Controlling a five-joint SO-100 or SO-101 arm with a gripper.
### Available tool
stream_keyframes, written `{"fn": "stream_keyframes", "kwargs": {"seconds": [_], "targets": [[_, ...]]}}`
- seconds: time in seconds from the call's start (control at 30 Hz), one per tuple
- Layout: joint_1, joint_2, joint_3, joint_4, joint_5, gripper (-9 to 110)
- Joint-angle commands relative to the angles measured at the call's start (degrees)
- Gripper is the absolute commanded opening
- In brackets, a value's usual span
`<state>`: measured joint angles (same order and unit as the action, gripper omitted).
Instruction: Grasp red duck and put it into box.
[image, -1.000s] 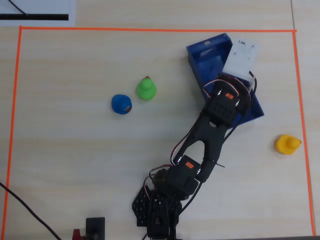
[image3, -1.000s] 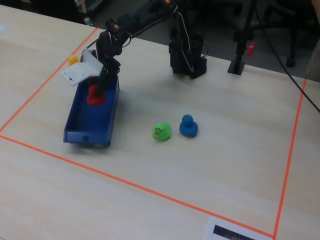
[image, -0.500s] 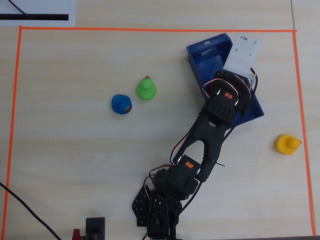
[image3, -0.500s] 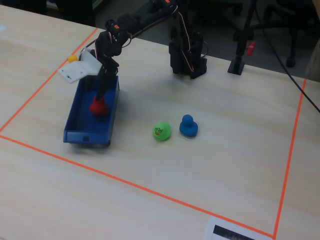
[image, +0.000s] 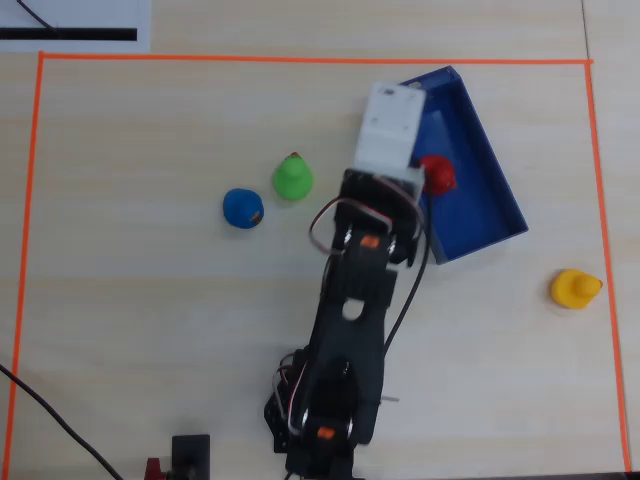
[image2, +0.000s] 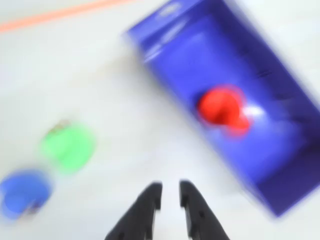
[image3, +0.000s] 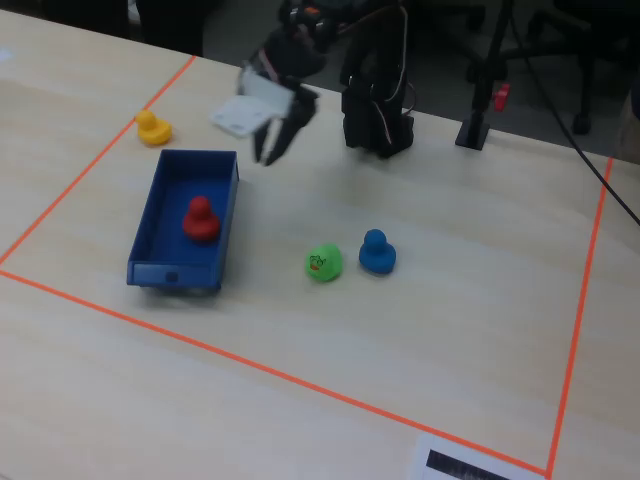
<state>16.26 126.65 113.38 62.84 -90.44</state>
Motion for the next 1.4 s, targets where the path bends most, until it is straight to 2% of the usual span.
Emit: {"fn": "stream_keyframes", "kwargs": {"seconds": [0.0, 0.13, 0.4, 0.6, 0.7, 1.37], "targets": [[-11.4, 41.5, 34.2, 7.6, -0.4, 0], [-17.1, 54.8, 49.9, 18.3, -4.2, 0], [-19.2, 63.0, 64.8, 13.4, -6.4, 0], [-19.0, 63.0, 64.9, 14.2, -1.2, 0], [-17.0, 63.1, 64.9, 14.2, -1.2, 3], [-16.2, 63.1, 64.9, 14.2, -1.2, 3]]}}
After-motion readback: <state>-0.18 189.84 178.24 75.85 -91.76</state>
